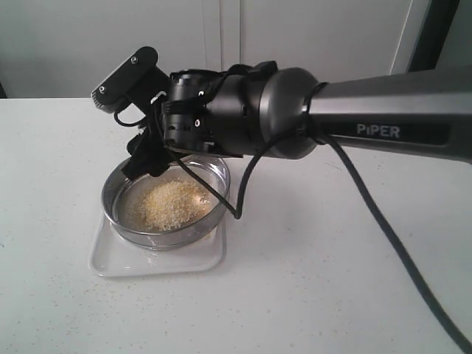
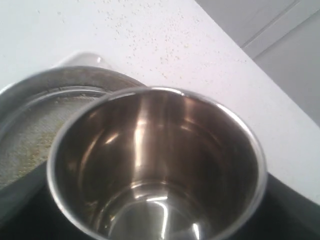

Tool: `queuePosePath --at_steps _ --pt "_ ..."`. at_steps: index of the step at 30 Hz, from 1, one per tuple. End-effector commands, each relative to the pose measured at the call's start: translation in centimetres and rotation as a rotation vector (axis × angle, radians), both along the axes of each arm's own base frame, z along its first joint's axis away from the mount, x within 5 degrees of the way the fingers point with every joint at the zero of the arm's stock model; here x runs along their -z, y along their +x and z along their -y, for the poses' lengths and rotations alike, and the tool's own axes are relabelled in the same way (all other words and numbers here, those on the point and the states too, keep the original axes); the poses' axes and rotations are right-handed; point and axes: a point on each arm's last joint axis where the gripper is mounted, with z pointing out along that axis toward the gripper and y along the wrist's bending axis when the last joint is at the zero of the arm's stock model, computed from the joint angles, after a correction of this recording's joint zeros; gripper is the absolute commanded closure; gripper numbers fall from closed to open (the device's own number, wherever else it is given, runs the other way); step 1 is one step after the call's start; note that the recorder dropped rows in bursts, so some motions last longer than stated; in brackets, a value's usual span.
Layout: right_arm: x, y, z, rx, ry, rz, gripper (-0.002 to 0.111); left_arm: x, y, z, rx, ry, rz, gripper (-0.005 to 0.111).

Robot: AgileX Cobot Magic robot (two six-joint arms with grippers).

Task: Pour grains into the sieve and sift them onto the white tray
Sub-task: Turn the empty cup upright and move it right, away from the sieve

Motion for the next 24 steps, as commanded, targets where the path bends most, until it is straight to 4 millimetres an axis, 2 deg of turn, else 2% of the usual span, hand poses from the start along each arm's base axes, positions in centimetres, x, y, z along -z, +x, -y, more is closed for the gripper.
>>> queuePosePath --at_steps 1,4,9,14,17,24 --pt "-1.8 -0.7 0.2 0.026 0.107 -0.048 0.108 0.3 0.0 0.0 0.001 -0.007 -0.013 0.107" --pt "-2.2 -1.2 0.7 0.026 0.123 -0.065 0.108 0.3 0.0 0.0 0.001 -0.007 -0.013 0.107" --pt "-1.8 -2.1 1.8 0.005 0.139 -0.084 0.108 0.3 0.0 0.0 0.001 -0.007 -0.013 0.107" --pt "-1.3 -2.4 3.5 -0.048 0.243 -0.093 0.108 0.3 0.0 0.0 0.001 -0.007 -0.013 0.107" --pt "-1.1 -2.6 4.7 -0.08 0.29 -0.089 0.108 0.3 0.0 0.0 0.001 -0.007 -0.013 0.107" --pt "-0.3 -2.2 9.0 -0.045 0.392 -0.106 0.108 0.3 0.0 0.0 0.001 -0.007 -0.013 0.107"
